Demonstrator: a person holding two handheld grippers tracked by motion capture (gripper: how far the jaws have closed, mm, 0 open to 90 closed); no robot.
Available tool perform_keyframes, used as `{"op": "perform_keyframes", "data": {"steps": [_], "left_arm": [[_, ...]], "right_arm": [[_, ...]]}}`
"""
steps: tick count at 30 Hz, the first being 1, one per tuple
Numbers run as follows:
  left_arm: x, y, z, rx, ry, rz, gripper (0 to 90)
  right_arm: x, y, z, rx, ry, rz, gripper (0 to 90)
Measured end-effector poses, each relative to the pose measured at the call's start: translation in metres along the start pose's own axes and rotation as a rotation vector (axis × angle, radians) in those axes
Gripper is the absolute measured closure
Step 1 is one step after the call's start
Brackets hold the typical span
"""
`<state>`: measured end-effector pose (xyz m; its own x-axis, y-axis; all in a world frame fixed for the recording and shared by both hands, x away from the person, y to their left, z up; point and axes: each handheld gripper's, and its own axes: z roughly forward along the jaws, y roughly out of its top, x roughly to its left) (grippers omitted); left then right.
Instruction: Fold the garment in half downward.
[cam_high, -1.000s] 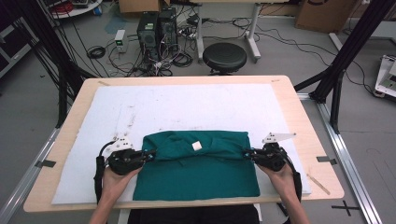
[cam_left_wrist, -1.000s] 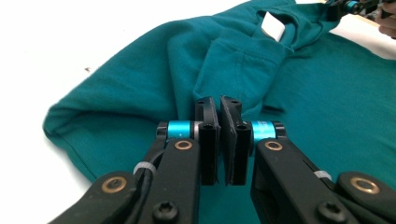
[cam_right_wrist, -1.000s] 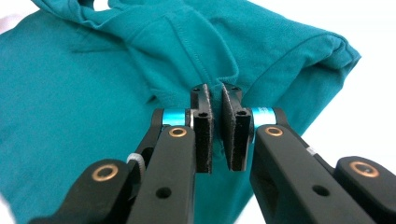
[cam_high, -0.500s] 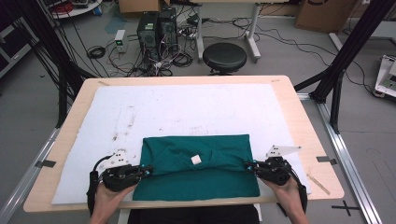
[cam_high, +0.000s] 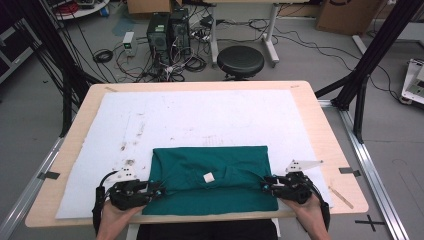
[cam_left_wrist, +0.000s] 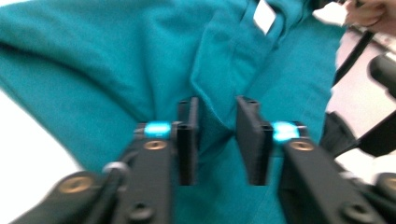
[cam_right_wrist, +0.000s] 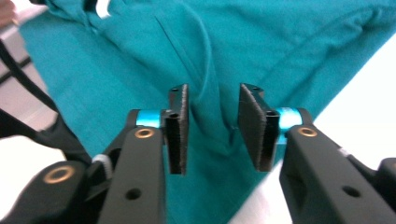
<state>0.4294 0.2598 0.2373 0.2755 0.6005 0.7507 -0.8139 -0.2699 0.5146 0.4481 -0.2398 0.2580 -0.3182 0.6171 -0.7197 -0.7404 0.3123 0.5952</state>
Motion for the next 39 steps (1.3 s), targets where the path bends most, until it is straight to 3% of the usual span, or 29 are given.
{"op": "perform_keyframes", "data": {"steps": [2, 5, 8, 11, 13, 16, 18, 21, 27, 33, 36, 39], "left_arm": [[0.003, 0.008, 0.001, -0.015, 0.006, -0.009, 60.7], [0.005, 0.021, 0.009, -0.013, -0.026, -0.005, 58.5], [0.004, 0.028, 0.025, 0.024, -0.020, 0.030, 57.9], [0.007, 0.027, 0.039, 0.068, -0.022, 0.021, 58.6], [0.005, 0.026, 0.043, 0.089, -0.052, 0.035, 66.9], [0.001, 0.023, 0.042, 0.097, -0.086, 0.062, 84.3], [-0.003, 0.021, 0.038, 0.096, -0.101, 0.077, 87.6], [-0.011, 0.018, 0.030, 0.084, -0.129, 0.096, 88.1], [-0.022, 0.009, 0.018, 0.093, -0.156, 0.109, 88.2], [-0.024, -0.005, 0.017, 0.126, -0.164, 0.099, 87.6], [-0.024, -0.006, 0.015, 0.129, -0.164, 0.099, 80.6], [-0.023, -0.002, 0.005, 0.080, -0.173, 0.093, 72.0]], "right_arm": [[0.001, 0.006, -0.001, -0.018, 0.012, -0.001, 55.8], [0.001, 0.016, 0.002, -0.023, 0.028, 0.001, 52.5], [0.000, 0.025, 0.011, -0.015, 0.028, -0.004, 50.0], [-0.002, 0.029, 0.021, 0.005, 0.034, 0.002, 49.9], [-0.002, 0.030, 0.028, 0.029, 0.045, -0.010, 58.6], [0.001, 0.028, 0.031, 0.047, 0.065, -0.034, 79.0], [0.004, 0.025, 0.028, 0.041, 0.073, -0.042, 87.6], [0.008, 0.019, 0.021, 0.027, 0.105, -0.044, 88.6], [0.019, 0.004, 0.012, 0.047, 0.131, -0.069, 88.7], [0.023, -0.007, 0.014, 0.064, 0.137, -0.074, 87.5], [0.023, -0.009, 0.016, 0.082, 0.129, -0.074, 77.6], [0.022, -0.009, 0.011, 0.063, 0.157, -0.053, 67.4]]}}
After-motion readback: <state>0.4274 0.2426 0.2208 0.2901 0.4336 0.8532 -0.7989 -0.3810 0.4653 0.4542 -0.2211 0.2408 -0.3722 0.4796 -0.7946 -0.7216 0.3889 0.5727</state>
